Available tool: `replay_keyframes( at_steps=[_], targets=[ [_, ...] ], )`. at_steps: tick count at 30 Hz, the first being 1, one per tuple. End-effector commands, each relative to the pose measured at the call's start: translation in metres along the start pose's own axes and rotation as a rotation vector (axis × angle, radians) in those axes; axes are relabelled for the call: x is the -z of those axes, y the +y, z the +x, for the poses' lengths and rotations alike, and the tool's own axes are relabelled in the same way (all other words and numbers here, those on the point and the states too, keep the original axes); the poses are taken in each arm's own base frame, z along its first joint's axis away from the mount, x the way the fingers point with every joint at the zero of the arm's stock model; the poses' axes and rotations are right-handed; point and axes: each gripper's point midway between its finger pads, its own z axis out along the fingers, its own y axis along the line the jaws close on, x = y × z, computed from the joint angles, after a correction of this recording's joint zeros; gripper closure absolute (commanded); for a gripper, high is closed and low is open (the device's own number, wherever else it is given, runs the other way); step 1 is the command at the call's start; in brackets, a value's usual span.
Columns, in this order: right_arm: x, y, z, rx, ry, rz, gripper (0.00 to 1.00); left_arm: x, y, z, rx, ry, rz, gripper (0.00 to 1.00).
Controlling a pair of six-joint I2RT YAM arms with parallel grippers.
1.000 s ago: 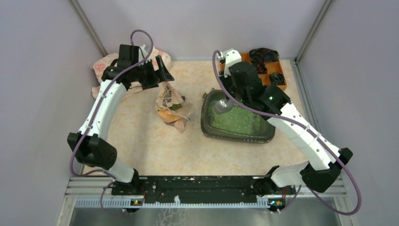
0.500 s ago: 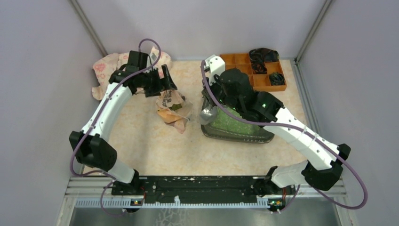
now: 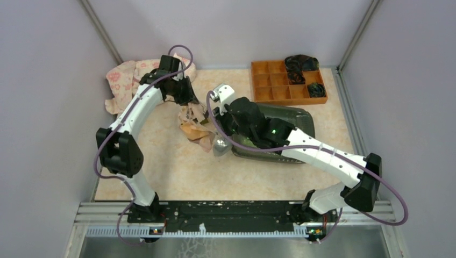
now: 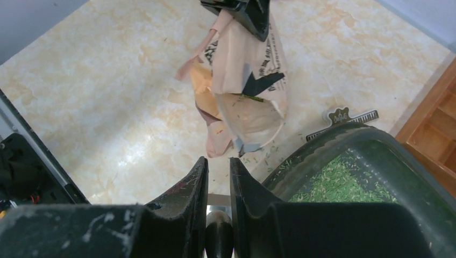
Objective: Fill the litter box with clean litter
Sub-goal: Place the spatula at the center of the board.
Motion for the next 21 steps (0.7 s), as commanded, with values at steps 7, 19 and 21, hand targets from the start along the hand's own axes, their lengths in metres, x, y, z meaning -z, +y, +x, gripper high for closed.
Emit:
replay_keyframes(
  at_steps=[7,19,21],
  targets=[
    [0.017,0.005,-0.039,-0.066,-0.178,-0.017,1.00,0.045,-0.025,-0.044,-0.042,-0.092,0.032,1.00],
    [-0.002,0.004,-0.024,-0.084,-0.184,0.007,1.00,0.122,-0.036,-0.094,-0.005,-0.239,0.124,1.00],
    [-0.014,0.003,-0.019,-0.085,-0.176,0.023,1.00,0.131,-0.036,-0.097,-0.003,-0.256,0.132,1.00]
  ],
)
